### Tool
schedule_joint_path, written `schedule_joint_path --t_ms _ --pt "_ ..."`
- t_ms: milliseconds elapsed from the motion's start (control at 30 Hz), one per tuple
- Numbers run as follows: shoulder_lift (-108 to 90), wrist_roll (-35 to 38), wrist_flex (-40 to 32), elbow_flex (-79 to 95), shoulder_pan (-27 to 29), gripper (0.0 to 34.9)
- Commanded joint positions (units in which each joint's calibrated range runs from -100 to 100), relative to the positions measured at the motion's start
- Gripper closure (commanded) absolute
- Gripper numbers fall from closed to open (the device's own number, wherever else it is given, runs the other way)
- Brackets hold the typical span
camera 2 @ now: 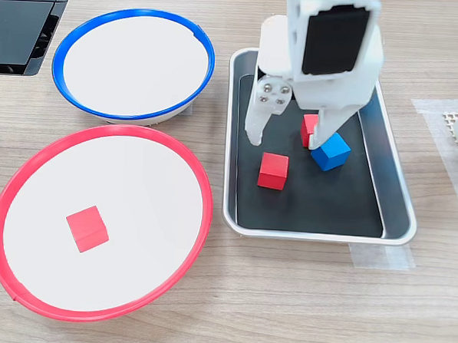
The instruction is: Move six blocks from tray to matching dishes
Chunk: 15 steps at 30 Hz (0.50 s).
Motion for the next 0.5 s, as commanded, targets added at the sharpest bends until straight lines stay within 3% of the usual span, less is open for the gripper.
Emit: schedule_joint_path --t_ms 0,133,200,233,267,467 --pt "1.92 -0.15 -1.56 -2.24 -0.99 16.8" --pt "3.97 0.05 -2.63 -3.33 -2.03 17.5" --pt "5.16 0.15 -2.72 -4.79 -2.69 20.7" --pt "5.59 0.15 -2.72 -5.52 -2.87 25.7" --pt "6.10 0.15 -2.72 -6.34 -3.06 34.6" --pt "0.81 1.66 5.46 -14.53 -3.91 34.7"
